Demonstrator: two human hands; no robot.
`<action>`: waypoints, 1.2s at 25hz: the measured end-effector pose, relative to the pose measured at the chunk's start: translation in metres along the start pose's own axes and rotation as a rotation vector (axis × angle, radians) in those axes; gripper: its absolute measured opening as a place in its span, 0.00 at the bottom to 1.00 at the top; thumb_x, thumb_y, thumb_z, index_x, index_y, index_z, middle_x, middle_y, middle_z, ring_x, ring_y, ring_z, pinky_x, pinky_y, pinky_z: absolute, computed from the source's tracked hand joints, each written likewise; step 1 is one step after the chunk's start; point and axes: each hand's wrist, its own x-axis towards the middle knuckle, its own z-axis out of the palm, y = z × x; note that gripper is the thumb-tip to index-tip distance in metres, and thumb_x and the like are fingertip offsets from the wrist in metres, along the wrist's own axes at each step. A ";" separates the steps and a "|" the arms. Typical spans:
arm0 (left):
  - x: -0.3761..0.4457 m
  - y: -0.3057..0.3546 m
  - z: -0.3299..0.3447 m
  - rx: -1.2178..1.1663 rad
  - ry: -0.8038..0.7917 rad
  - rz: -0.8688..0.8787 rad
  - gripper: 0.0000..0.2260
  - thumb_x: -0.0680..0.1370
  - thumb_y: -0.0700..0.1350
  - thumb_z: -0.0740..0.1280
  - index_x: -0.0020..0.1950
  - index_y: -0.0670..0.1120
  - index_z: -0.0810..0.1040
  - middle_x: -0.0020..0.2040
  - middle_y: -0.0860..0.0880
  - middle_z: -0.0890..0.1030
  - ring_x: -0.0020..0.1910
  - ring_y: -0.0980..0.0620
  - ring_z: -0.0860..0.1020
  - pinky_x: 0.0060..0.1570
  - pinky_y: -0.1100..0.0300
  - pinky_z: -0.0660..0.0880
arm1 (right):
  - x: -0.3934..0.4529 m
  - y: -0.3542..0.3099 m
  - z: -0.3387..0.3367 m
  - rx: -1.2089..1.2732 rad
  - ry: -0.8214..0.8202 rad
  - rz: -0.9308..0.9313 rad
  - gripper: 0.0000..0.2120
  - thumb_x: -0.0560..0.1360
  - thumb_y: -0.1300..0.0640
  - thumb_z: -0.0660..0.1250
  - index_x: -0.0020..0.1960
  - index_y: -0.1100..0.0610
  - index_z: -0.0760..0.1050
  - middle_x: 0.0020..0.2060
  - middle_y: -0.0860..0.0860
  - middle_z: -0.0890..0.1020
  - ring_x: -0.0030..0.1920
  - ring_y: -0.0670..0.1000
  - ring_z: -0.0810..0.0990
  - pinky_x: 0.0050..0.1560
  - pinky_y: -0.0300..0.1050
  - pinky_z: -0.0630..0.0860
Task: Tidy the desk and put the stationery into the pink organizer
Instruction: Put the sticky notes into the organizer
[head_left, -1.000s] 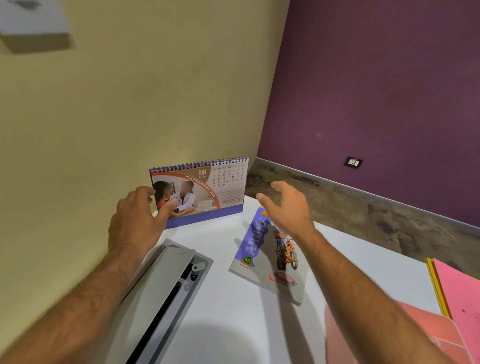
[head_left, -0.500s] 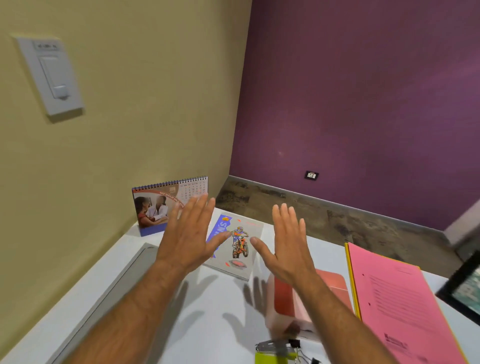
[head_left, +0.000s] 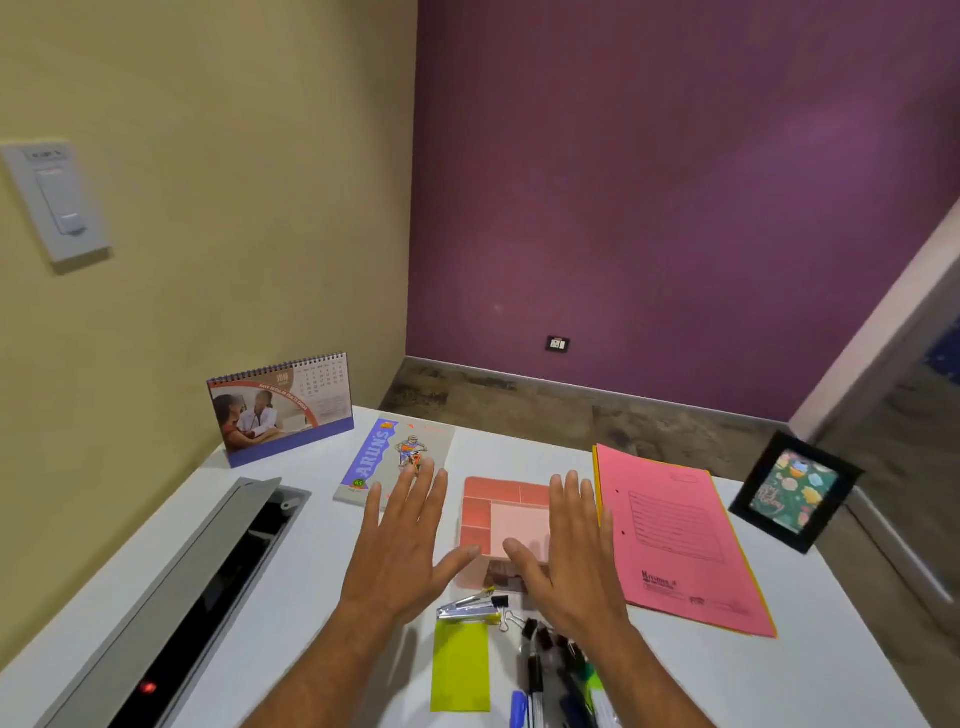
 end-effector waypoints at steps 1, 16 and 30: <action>-0.008 0.008 0.002 -0.006 -0.005 0.010 0.41 0.76 0.73 0.45 0.79 0.46 0.57 0.80 0.47 0.56 0.78 0.45 0.56 0.75 0.40 0.54 | -0.012 0.005 -0.003 0.002 -0.004 0.013 0.43 0.74 0.26 0.40 0.78 0.51 0.31 0.77 0.48 0.31 0.76 0.49 0.28 0.77 0.59 0.36; -0.136 0.079 0.031 -0.024 -0.255 -0.002 0.41 0.74 0.73 0.48 0.77 0.46 0.62 0.78 0.45 0.61 0.78 0.45 0.57 0.73 0.41 0.45 | -0.157 0.056 0.013 -0.092 -0.145 0.190 0.45 0.67 0.23 0.30 0.74 0.50 0.26 0.76 0.50 0.31 0.77 0.54 0.32 0.76 0.60 0.33; -0.170 0.092 0.048 -0.098 -0.310 -0.111 0.45 0.76 0.72 0.37 0.69 0.42 0.75 0.70 0.42 0.75 0.67 0.39 0.75 0.60 0.32 0.70 | -0.211 0.096 0.054 0.020 -0.222 0.502 0.41 0.76 0.30 0.47 0.80 0.50 0.39 0.80 0.51 0.44 0.79 0.55 0.44 0.77 0.58 0.44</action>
